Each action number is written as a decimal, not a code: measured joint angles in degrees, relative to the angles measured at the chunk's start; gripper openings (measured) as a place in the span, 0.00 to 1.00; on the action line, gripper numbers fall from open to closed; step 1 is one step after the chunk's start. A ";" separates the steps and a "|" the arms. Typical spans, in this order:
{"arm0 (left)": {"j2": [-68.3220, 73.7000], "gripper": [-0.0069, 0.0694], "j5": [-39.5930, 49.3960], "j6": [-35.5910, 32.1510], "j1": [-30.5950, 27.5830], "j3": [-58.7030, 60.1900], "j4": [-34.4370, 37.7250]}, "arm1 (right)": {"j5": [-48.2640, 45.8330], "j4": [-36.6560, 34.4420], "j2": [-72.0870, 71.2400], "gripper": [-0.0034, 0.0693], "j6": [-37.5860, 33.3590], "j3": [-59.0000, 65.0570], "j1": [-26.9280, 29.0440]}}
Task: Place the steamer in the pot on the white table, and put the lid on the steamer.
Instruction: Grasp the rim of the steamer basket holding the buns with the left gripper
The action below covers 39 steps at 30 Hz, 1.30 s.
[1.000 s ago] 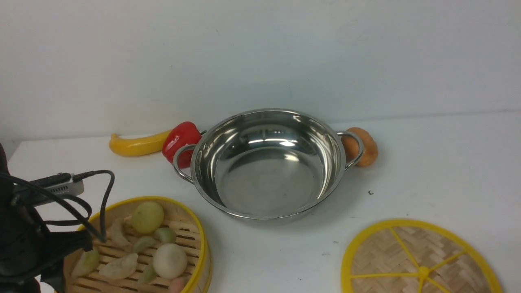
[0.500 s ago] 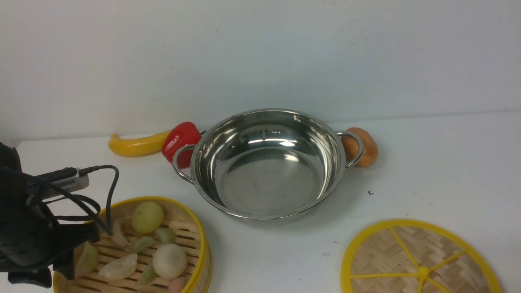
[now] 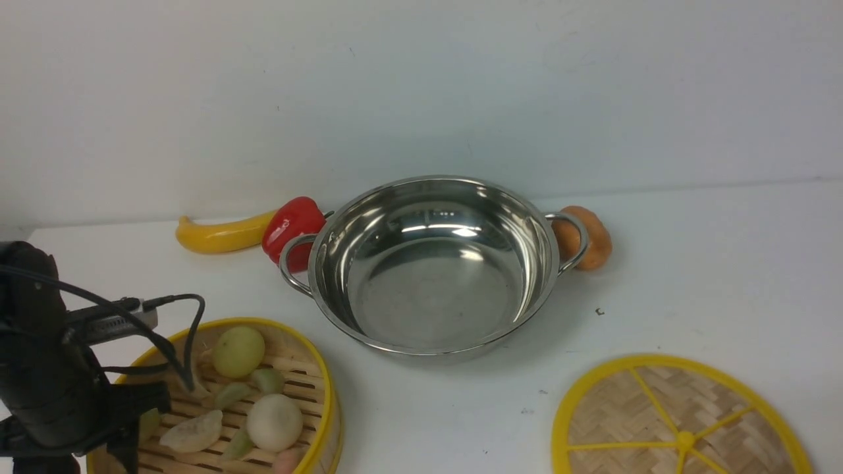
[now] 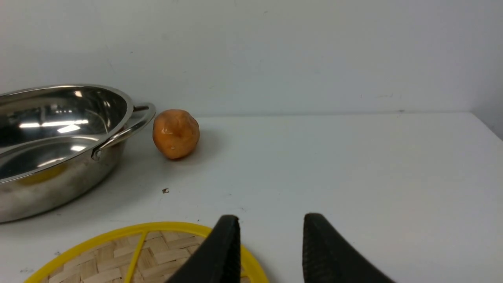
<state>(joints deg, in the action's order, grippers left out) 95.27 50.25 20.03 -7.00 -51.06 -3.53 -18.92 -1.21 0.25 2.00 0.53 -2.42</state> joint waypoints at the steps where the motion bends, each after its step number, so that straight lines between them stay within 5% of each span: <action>1: 0.28 0.58 -0.13 -0.12 0.00 0.00 -0.17 | 0.00 0.00 0.00 0.38 0.00 0.00 0.00; 5: 1.25 0.52 -0.64 -0.41 0.00 0.00 -1.09 | 0.00 0.00 0.00 0.38 0.00 0.00 0.00; 16: 2.66 0.15 -1.39 -2.39 -0.06 -0.19 -2.00 | 0.00 0.00 0.00 0.38 0.00 0.00 0.00; 23: -0.14 0.13 -0.36 -6.65 -0.06 -0.27 -1.94 | 0.00 0.00 0.00 0.38 0.00 0.00 0.00; 29: -3.49 0.13 9.64 -13.88 -0.86 -5.12 -2.92 | 0.00 0.00 0.00 0.38 0.00 0.00 0.00; 39: -7.16 0.13 18.76 -24.10 -1.53 -19.77 10.85 | 0.00 0.00 0.00 0.38 0.00 0.00 0.00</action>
<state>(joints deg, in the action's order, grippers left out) 88.11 69.01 -4.07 -8.52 -70.82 7.32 -18.92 -1.21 0.25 2.00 0.53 -2.42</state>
